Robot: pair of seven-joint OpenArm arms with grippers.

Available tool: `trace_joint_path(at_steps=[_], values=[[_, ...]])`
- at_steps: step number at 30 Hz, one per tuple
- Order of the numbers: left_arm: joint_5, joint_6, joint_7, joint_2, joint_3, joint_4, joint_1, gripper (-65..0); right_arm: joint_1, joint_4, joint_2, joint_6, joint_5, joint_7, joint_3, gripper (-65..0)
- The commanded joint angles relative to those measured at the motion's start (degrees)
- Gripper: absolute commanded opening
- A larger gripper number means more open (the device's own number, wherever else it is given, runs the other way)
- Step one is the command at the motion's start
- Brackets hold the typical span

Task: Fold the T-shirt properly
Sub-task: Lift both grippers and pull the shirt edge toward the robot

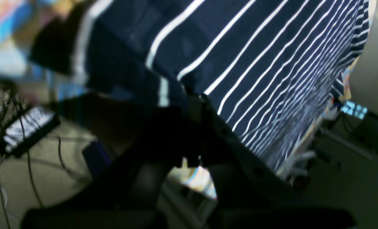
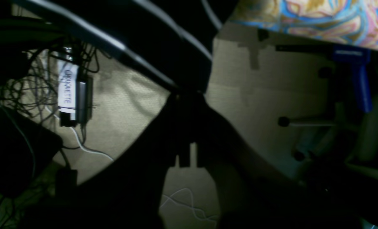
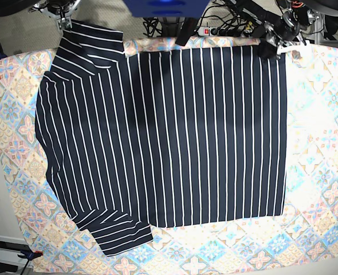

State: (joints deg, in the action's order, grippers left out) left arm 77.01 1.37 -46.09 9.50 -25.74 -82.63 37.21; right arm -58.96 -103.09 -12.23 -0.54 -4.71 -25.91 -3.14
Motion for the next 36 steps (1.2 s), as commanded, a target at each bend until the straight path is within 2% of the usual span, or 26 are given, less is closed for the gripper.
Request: trace_joint_path(at_steps=[1, 5, 10, 18, 25, 32, 36], values=[[-1.19, -1.15, -0.55, 0.39, -0.15, -0.31, 1.25, -65.0, -1.48, -0.78, -0.3, 0.32, -0.26, 0.81, -0.42, -64.9], [-0.66, -1.15, -0.55, 0.31, -0.42, -0.67, 1.25, -65.0, -2.1, -2.1, -0.3, 0.32, -0.26, 3.54, -0.78, -64.9], [-1.01, -1.15, -0.29, 0.31, -0.59, -8.23, 1.51, -65.0, -1.3, -5.09, -0.3, 0.32, -0.34, 3.98, -2.27, -64.9], [-1.01, -1.15, -0.2, 0.13, -3.58, -15.96, -0.95, -65.0, 6.17, -7.11, -0.3, 0.32, -0.43, 3.89, -1.83, -64.9], [-1.28, -1.15, -0.2, 0.22, -5.16, -15.96, -7.98, -65.0, 15.75, -7.11, -0.21, 0.32, -0.43, 3.71, -1.04, -64.9], [-5.94, -1.15, -0.2, 0.04, -2.88, -13.77, -14.84, -65.0, 24.54, -6.85, -0.21, 0.32, -0.34, 3.63, -0.95, -64.9], [-6.02, -1.15, -0.38, 0.04, -2.62, -8.05, -17.91, -65.0, 30.52, -6.76, -0.21, 0.32, -0.34, 0.29, -1.04, -64.9]])
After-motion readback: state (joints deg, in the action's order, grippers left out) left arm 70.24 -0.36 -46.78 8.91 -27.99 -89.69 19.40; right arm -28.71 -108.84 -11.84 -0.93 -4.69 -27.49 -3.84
